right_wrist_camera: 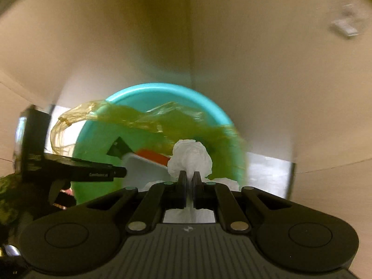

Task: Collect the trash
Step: 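Open both tools over the bin to drop the tray and tissue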

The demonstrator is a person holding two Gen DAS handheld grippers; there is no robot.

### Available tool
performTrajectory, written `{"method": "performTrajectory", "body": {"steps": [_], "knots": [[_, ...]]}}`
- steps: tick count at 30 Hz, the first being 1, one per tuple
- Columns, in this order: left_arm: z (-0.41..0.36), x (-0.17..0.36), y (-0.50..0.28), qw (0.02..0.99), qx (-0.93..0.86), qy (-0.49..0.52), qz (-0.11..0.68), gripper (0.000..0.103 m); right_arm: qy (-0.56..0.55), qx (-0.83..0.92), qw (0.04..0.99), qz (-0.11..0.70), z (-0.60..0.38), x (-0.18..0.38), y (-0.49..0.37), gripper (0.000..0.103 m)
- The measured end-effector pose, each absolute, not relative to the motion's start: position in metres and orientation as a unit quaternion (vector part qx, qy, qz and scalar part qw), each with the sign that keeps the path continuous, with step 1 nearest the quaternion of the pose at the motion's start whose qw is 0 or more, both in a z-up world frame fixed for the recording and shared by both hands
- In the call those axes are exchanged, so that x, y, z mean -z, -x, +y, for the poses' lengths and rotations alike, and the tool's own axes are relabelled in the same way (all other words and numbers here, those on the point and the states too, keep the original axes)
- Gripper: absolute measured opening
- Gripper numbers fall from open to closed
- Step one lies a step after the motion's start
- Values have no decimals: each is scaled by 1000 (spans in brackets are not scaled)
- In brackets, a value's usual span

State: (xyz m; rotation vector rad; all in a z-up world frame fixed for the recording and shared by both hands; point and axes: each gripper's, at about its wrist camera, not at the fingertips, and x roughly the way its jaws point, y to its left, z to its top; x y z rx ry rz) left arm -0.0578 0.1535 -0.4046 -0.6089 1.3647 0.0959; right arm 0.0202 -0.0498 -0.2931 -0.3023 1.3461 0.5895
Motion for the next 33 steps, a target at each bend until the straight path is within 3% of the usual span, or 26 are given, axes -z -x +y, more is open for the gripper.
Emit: {"method": "performTrajectory", "body": {"steps": [12, 20, 22, 26, 33], "knots": [[201, 327, 94, 770, -62, 312, 553, 31, 61, -303, 608, 731, -1, 426, -11, 5], [216, 326, 124, 767, -87, 332, 542, 31, 80, -212, 674, 703, 24, 514, -49, 5], [216, 325, 126, 766, -84, 338, 541, 31, 73, -224, 662, 712, 21, 513, -52, 7], [219, 322, 124, 763, -81, 351, 536, 31, 53, -248, 640, 725, 7, 487, -49, 39], [222, 286, 115, 771, -69, 340, 534, 31, 48, -272, 651, 708, -28, 391, -32, 41]]}}
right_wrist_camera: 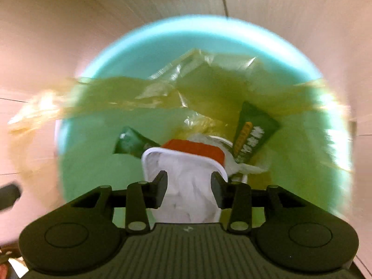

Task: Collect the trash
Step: 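Open both tools over the bin to drop the tray and tissue, then raise both empty tools back up to the countertop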

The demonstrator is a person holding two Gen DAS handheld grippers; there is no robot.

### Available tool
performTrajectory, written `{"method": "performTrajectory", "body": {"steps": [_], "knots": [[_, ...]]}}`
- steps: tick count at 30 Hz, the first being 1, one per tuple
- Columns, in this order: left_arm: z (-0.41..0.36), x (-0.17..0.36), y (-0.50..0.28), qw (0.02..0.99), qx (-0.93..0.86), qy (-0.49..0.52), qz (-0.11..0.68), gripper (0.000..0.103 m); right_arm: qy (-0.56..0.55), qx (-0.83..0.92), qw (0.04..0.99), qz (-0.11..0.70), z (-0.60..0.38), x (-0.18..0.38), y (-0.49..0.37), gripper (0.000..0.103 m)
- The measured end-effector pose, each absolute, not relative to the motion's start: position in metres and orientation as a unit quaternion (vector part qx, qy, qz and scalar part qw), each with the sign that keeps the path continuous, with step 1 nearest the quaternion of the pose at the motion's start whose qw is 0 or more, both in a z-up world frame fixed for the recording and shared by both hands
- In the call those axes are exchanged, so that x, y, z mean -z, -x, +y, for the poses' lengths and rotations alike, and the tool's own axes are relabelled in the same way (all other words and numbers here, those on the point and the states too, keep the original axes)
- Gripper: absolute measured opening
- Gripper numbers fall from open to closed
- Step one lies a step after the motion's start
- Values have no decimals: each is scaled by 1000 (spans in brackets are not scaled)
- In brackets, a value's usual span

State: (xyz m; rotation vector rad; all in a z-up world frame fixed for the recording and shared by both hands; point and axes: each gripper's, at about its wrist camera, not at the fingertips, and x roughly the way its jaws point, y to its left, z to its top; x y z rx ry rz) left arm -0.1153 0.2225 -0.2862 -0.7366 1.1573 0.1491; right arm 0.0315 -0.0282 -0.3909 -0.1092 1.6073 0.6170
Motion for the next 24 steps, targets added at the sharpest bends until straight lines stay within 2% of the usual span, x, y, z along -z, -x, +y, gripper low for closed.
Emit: {"method": "performTrajectory", "body": {"steps": [4, 9, 15, 24], "knots": [[208, 251, 98, 794, -53, 292, 531, 31, 82, -291, 693, 654, -51, 312, -23, 41], [200, 190, 84, 825, -36, 238, 512, 31, 131, -279, 779, 546, -71, 220, -19, 41], [200, 135, 71, 862, -25, 202, 465, 31, 147, -205, 856, 451, -118, 144, -35, 41], [223, 65, 65, 922, -23, 231, 309, 31, 137, -85, 944, 288, -176, 62, -39, 41]]}}
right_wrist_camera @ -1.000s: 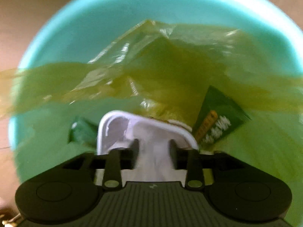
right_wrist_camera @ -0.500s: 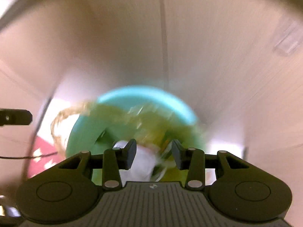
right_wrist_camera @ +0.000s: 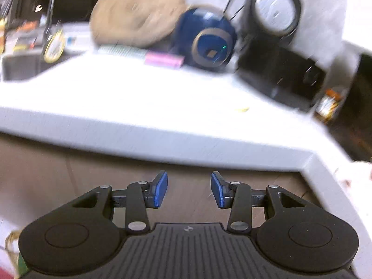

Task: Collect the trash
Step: 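Raise both empty tools back up to the countertop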

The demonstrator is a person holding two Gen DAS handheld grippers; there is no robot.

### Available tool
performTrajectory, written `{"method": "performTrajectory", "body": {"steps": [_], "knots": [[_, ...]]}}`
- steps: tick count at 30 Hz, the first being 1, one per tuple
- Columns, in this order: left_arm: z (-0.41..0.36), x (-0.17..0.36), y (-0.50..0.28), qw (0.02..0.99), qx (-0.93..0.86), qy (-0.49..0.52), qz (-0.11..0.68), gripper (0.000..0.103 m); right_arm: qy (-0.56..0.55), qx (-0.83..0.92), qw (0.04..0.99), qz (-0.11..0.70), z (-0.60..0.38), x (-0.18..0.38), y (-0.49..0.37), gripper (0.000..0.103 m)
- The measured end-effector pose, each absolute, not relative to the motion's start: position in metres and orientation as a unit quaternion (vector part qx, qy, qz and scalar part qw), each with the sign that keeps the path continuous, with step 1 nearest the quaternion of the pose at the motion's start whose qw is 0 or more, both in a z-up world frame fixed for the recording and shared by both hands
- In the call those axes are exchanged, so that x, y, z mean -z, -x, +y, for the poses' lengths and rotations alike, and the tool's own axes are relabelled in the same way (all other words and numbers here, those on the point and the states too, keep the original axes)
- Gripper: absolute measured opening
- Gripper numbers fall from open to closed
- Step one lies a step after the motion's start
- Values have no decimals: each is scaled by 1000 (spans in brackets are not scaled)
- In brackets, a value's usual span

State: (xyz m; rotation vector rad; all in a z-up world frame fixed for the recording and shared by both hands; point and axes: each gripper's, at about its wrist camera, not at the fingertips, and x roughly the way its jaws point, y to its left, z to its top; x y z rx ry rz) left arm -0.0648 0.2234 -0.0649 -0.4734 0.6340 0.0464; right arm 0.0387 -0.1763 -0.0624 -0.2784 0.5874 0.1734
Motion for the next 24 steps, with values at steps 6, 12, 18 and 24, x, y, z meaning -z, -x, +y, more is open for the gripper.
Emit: {"method": "performTrajectory", "body": {"steps": [6, 12, 18, 24], "knots": [[222, 26, 27, 938, -19, 230, 260, 31, 148, -68, 957, 241, -187, 43, -60, 41], [203, 18, -25, 941, -30, 214, 259, 31, 142, -68, 967, 202, -187, 40, -85, 41], [170, 1, -81, 951, -12, 196, 238, 31, 86, -94, 972, 199, -204, 19, -154, 41], [145, -22, -134, 953, -8, 211, 218, 31, 47, -168, 954, 243, -199, 7, -244, 56]]}}
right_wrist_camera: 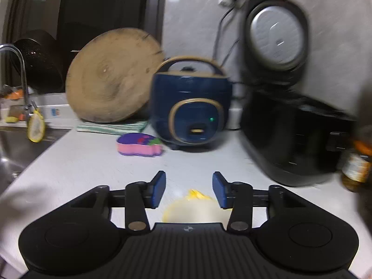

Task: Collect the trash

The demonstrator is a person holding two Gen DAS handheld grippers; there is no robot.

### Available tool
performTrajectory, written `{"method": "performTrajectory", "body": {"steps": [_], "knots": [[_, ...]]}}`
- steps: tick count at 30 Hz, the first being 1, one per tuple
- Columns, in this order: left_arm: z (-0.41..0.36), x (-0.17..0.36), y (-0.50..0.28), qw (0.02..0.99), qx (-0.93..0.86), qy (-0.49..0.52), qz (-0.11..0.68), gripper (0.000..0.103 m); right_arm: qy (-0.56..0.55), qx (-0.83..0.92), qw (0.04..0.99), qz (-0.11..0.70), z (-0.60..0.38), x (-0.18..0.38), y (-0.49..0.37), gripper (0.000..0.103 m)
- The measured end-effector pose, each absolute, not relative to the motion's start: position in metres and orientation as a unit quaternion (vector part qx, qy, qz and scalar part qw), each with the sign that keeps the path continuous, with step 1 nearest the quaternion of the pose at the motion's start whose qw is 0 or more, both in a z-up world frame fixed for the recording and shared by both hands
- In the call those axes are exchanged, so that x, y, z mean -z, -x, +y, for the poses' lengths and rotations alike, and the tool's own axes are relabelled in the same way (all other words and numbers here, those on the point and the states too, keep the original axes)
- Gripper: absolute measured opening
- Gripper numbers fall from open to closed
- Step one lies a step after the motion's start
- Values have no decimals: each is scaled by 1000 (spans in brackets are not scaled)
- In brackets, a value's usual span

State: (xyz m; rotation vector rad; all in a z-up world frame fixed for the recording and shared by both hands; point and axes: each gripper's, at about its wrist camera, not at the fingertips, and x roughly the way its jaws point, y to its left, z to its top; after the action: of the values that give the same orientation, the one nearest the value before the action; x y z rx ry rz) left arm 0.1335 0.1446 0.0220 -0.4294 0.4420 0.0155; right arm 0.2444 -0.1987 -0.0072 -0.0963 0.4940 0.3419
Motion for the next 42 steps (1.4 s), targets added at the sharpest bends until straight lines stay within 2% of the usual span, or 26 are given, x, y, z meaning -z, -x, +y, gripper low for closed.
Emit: {"method": "performTrajectory", "body": {"steps": [4, 9, 15, 19, 29, 33, 40, 42], "knots": [[123, -21, -160, 947, -18, 214, 241, 31, 50, -227, 934, 270, -162, 11, -305, 60], [104, 0, -169, 932, -32, 216, 289, 31, 118, -303, 906, 272, -73, 17, -369, 64], [108, 18, -160, 915, -84, 238, 315, 31, 180, -337, 874, 300, 26, 46, -442, 64], [118, 21, -156, 908, -116, 248, 316, 31, 186, -336, 855, 348, 53, 65, -477, 62], [108, 34, -196, 903, -52, 251, 344, 31, 140, -421, 812, 380, -33, 59, -413, 59], [85, 41, -221, 901, 3, 238, 362, 31, 116, -371, 834, 391, -87, 56, -388, 59], [29, 60, -257, 880, 85, 224, 411, 31, 28, -230, 906, 353, -198, 42, -348, 59], [13, 63, -265, 872, 105, 226, 422, 31, -2, -183, 914, 363, -229, 49, -342, 56]]}}
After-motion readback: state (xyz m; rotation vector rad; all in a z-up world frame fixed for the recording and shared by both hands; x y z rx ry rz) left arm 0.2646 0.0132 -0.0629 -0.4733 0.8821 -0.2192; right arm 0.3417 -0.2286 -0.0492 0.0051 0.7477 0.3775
